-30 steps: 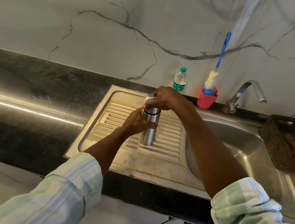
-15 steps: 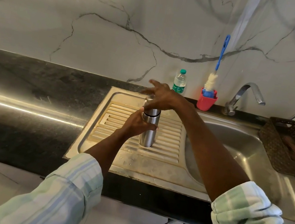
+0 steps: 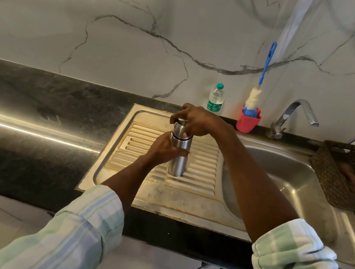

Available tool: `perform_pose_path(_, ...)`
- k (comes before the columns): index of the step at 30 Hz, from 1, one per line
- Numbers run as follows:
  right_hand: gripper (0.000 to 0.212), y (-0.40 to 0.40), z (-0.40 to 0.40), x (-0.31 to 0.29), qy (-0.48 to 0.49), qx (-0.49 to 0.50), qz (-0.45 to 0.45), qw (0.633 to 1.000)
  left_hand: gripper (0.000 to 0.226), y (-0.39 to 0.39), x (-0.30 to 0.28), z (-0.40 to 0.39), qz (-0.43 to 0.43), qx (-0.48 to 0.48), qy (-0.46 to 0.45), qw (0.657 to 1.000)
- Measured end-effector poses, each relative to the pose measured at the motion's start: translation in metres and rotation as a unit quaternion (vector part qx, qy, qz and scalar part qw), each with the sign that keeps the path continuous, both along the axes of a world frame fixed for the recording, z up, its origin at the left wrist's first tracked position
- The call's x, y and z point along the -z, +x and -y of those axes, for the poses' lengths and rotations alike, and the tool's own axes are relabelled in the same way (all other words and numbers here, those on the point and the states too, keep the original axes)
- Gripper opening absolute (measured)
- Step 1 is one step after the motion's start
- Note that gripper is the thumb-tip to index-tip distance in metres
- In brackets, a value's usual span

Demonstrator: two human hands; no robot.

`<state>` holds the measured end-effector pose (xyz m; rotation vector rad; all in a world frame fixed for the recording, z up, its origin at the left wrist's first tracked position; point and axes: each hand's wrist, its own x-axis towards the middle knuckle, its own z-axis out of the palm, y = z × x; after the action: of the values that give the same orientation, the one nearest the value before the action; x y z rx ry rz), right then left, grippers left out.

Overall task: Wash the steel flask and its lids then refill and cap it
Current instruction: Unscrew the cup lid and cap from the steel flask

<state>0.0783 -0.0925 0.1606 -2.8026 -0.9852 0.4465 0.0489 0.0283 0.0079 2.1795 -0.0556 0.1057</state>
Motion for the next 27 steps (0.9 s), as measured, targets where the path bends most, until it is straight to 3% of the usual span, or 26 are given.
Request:
perform_pose_path(6, 0.045, 0.000, -0.004, -0.006, 0.033, 0.013, -0.062, 0.997, 0.064, -0.003, -0.003, 0.001, 0.001, -0.009, -0.008, 1.000)
perform_pose_path(9, 0.079, -0.004, -0.007, 0.002, 0.004, 0.085, 0.005, 0.996, 0.076, -0.004, -0.004, 0.001, 0.014, -0.001, -0.018, 1.000)
perform_pose_path(11, 0.089, -0.007, -0.011, 0.009, -0.040, 0.121, 0.062, 0.990, 0.079, -0.003, -0.002, 0.000, 0.007, -0.001, -0.015, 1.000)
perform_pose_path(18, 0.049, -0.010, -0.016, 0.013, -0.012, 0.127, 0.074, 0.989, 0.063, -0.003, -0.004, 0.001, -0.004, -0.008, -0.007, 1.000)
perform_pose_path(22, 0.053, -0.009, -0.004, 0.006, 0.027, 0.054, 0.014, 0.998, 0.068, -0.002, 0.000, 0.000, -0.015, -0.010, 0.000, 1.000)
perform_pose_path(27, 0.059, -0.012, 0.008, 0.012, 0.097, 0.037, -0.004, 0.995, 0.070, -0.001, 0.000, 0.000, -0.007, 0.007, 0.007, 1.000)
